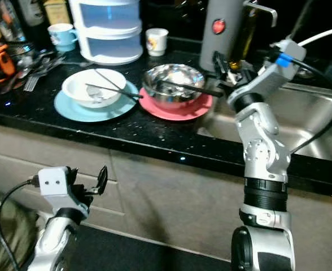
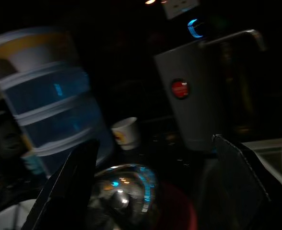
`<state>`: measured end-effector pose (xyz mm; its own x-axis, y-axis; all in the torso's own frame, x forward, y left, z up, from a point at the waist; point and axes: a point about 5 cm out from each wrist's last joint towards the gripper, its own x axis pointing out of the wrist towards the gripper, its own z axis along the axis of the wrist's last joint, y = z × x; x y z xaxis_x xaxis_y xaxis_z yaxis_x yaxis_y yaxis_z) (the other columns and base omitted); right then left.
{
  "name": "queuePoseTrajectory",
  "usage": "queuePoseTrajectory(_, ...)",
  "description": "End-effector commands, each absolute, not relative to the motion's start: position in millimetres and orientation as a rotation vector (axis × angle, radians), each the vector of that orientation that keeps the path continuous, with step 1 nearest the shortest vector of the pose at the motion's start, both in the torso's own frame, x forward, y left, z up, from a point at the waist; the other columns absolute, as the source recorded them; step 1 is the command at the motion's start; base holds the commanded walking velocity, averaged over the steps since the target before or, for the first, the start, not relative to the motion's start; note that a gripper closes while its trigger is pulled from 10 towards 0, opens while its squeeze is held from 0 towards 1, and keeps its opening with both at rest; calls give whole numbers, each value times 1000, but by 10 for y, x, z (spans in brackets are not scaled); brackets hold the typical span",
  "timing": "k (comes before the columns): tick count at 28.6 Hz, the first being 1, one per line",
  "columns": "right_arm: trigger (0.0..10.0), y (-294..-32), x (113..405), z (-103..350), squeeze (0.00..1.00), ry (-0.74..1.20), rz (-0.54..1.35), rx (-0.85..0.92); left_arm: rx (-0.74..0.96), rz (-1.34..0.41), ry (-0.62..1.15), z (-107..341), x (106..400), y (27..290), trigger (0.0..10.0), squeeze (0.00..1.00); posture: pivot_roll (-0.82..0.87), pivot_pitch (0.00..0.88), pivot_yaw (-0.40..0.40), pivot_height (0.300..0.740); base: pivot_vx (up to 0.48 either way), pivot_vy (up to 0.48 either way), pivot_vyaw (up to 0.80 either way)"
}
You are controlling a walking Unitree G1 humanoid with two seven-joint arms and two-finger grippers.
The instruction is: Kitchen organization
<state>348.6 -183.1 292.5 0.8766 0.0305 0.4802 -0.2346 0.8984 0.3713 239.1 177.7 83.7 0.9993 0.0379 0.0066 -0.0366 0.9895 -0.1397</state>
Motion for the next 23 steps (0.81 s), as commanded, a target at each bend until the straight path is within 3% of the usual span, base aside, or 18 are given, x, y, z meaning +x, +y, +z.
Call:
queuePoseTrajectory(1, 10000, -1874, 3526, 2904, 0, -473, 98, 419, -144, 45, 1, 821, 2387, 1795, 10000, 0, 156, 0, -77, 740, 0, 0, 0)
queuePoseTrajectory(10, 10000, -1829, 3620, 2534, 0, -263, 38, 429, -142, 47, 3, 827, 2387, 1803, 10000, 0, 160, 0, -73, 740, 0, 0, 0)
queuePoseTrajectory(23, 10000, -1922, 3652, 2442, 0, -249, -44, 597, -129, 45, 5, 845, 2352, 1799, 10000, 0, 172, 0, -72, 740, 0, 0, 0)
